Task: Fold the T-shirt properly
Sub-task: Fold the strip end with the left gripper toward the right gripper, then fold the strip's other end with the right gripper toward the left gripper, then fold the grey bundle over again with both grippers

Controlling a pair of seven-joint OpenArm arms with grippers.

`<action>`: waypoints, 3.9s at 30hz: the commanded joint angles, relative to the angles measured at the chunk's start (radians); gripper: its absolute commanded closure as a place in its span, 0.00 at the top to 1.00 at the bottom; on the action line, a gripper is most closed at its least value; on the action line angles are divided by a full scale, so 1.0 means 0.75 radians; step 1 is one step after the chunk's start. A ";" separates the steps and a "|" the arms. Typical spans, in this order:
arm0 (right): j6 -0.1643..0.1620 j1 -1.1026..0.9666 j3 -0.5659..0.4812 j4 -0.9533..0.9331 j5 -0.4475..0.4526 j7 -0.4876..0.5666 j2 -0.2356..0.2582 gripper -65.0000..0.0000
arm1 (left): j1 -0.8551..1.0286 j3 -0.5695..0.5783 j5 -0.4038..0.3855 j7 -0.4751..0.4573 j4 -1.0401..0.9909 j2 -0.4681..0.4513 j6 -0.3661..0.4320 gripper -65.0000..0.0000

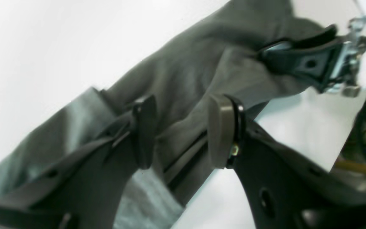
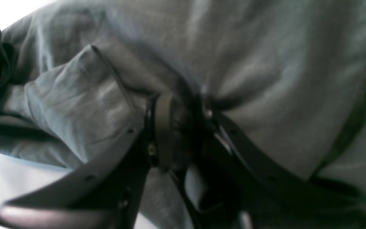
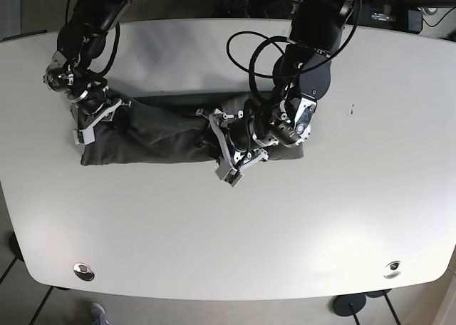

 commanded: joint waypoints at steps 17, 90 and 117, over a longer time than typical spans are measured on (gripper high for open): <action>-0.007 0.189 0.310 0.195 -0.037 -0.194 0.050 0.80 | 0.293 -0.394 -0.012 -0.199 0.091 -0.255 -0.011 0.00; -0.270 0.161 -1.008 0.258 0.116 -0.065 -0.292 0.48 | 0.334 -0.415 -0.018 -0.336 -0.118 -0.241 -0.230 0.00; -0.266 -0.071 -1.167 0.217 0.108 0.150 -0.200 0.34 | 0.369 -0.846 -0.010 -0.334 0.187 -0.497 -0.238 0.00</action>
